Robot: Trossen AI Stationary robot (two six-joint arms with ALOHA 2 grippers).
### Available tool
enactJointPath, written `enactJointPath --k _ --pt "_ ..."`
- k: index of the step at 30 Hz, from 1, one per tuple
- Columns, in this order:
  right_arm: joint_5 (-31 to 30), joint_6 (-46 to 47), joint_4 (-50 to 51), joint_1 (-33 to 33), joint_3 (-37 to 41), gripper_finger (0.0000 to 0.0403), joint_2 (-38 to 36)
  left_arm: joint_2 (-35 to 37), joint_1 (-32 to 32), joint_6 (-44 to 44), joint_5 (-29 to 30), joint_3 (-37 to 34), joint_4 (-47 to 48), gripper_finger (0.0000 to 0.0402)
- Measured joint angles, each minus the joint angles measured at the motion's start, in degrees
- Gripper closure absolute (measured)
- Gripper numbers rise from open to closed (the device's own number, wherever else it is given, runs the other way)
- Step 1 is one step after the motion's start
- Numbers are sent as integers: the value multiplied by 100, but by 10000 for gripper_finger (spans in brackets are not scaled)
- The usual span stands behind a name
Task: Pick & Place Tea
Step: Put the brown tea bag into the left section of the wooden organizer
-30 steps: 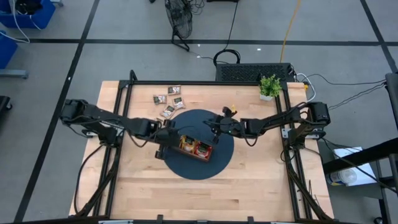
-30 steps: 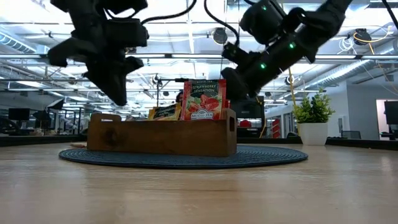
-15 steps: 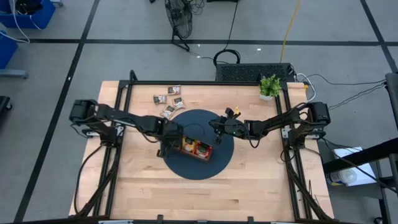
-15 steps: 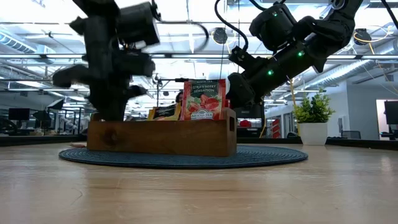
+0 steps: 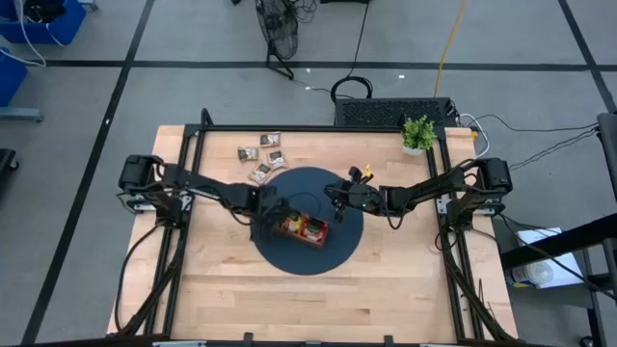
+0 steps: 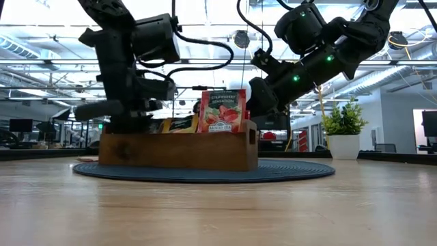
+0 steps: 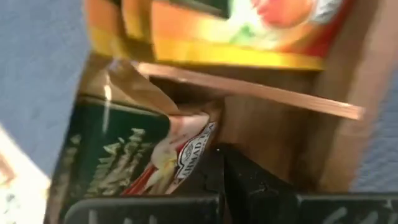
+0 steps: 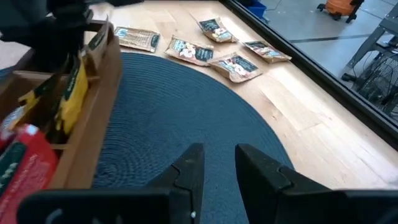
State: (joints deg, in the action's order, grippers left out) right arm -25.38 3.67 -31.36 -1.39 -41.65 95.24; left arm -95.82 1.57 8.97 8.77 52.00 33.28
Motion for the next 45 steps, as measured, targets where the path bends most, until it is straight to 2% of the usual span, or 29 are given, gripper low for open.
enactJointPath --k 3,5,13,17,21,24,27,31,34,37,39,42,45 --pt "1 24 -17 2 0 326 0 109 106 -197 806 -18 17 400" --pt "2 98 -13 2 0 326 0 141 158 -318 1131 -4 -1 396" --pt "4 149 -13 63 0 326 0 163 360 -289 907 -6 35 395" --pt "4 160 -10 66 -2 326 0 414 486 -323 891 96 205 398" --pt "4 163 6 66 -2 326 0 822 615 -477 976 353 636 381" --pt "2 165 13 68 -2 326 0 1243 642 -876 1208 435 1158 374" --pt "4 165 32 74 -2 326 1 1673 417 -1870 1479 276 1811 363" --pt "8 166 32 74 -4 326 0 1957 -187 -3695 1433 -59 2516 319" --pt "9 167 21 74 -4 326 0 1987 -619 -4408 1341 -431 2430 265" --pt "13 190 -13 74 -4 326 1 1903 -1005 -4542 1089 -783 2032 211" --pt "15 237 -10 74 -4 326 2 1803 -1246 -4398 686 -1023 1591 180" --pt "15 279 -13 89 -4 326 2 1813 -1474 -4326 163 -1247 1023 145" --pt "15 278 -11 112 -4 326 2 1757 -1585 -4393 61 -1398 761 121"
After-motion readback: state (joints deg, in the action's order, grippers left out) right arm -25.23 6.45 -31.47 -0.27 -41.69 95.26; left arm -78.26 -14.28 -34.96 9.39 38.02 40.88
